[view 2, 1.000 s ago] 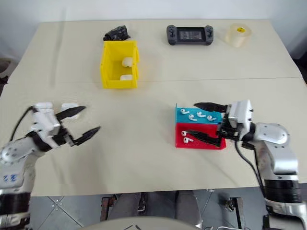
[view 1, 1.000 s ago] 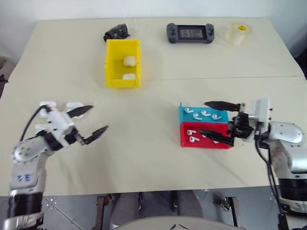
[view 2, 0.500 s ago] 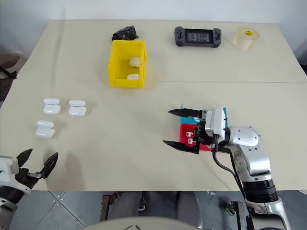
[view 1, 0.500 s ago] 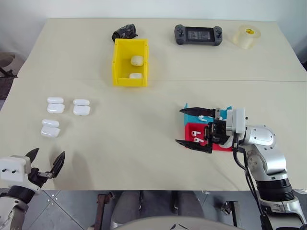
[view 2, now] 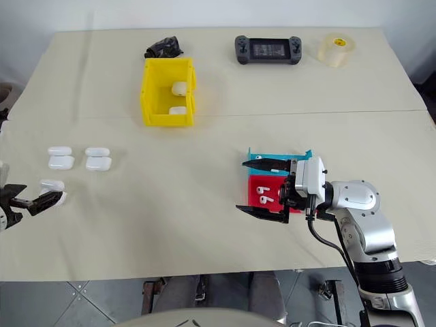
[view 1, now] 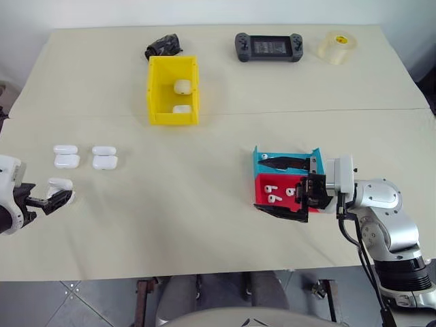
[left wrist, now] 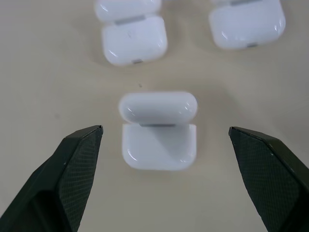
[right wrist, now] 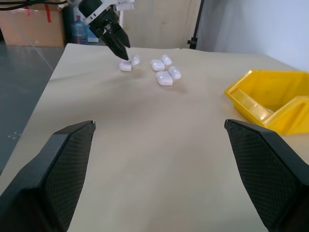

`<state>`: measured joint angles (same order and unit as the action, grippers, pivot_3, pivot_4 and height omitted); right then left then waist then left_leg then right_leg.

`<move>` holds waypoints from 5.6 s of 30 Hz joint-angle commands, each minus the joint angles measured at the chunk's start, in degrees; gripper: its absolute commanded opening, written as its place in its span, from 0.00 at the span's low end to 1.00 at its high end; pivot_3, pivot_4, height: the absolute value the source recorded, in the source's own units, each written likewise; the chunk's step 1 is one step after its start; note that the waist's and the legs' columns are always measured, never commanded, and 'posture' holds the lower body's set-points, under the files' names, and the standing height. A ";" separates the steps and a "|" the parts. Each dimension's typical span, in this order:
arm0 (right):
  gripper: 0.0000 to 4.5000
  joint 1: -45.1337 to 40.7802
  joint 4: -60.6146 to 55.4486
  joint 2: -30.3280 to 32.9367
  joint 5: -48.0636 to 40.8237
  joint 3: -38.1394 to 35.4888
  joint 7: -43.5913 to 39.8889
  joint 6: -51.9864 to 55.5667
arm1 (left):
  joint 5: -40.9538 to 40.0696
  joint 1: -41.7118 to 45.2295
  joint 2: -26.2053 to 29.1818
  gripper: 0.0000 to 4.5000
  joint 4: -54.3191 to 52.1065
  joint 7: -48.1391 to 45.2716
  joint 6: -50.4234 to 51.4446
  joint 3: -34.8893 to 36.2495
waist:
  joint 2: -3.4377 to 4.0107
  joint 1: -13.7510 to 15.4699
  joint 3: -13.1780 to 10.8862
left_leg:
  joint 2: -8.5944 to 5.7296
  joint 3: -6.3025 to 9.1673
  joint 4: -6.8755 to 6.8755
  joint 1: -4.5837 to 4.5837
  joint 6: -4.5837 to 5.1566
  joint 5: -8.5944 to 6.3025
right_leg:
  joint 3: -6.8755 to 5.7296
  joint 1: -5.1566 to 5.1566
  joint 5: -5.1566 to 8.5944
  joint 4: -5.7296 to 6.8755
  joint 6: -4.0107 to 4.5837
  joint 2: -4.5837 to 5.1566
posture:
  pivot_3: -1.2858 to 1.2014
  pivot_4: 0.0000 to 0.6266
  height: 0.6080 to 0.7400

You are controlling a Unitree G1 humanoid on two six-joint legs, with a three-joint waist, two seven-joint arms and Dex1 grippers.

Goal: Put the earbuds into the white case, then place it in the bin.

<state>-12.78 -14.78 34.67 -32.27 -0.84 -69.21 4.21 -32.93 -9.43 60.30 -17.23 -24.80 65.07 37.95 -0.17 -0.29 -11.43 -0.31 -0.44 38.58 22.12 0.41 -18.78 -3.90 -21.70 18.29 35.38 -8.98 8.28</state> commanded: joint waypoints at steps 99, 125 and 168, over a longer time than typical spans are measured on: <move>0.59 3.34 -4.30 34.22 25.55 4.57 2.24 14.78 | 7.87 21.93 -43.34 0.62 4.93 -40.12 -72.86 -50.93 | 0.15 1.73 0.14 | -0.05 -0.20 0.58 0.07 0.20 0.05 | -0.37 0.34 -0.10 -0.35 -0.09 0.12 | 0.52 0.24 1.00; 0.59 -7.47 3.54 30.82 33.23 12.09 -2.80 6.77 | 8.14 21.21 -42.70 0.62 3.32 -38.22 -72.04 -50.90 | 0.16 1.63 0.14 | -0.05 -0.21 0.58 0.07 0.20 0.05 | -0.38 0.33 -0.10 -0.33 -0.08 0.11 | 0.52 0.24 1.00; 0.10 -3.48 -13.60 1.14 -29.78 -21.84 20.01 39.42 | 2.35 25.87 -42.98 0.62 5.36 -37.23 -65.90 -47.75 | 0.17 1.75 0.12 | 0.02 -0.01 0.58 0.07 0.17 0.06 | -0.57 0.45 -0.18 -0.30 -0.03 0.10 | 0.52 0.24 1.00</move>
<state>-15.35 -25.26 37.36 -53.04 -19.18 -55.79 41.94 -28.10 15.43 17.76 -10.52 -62.18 -1.83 -10.46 0.00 1.46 -11.31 -0.28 -0.45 39.16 22.20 0.57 -18.71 -4.45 -21.28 18.11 35.10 -9.02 8.38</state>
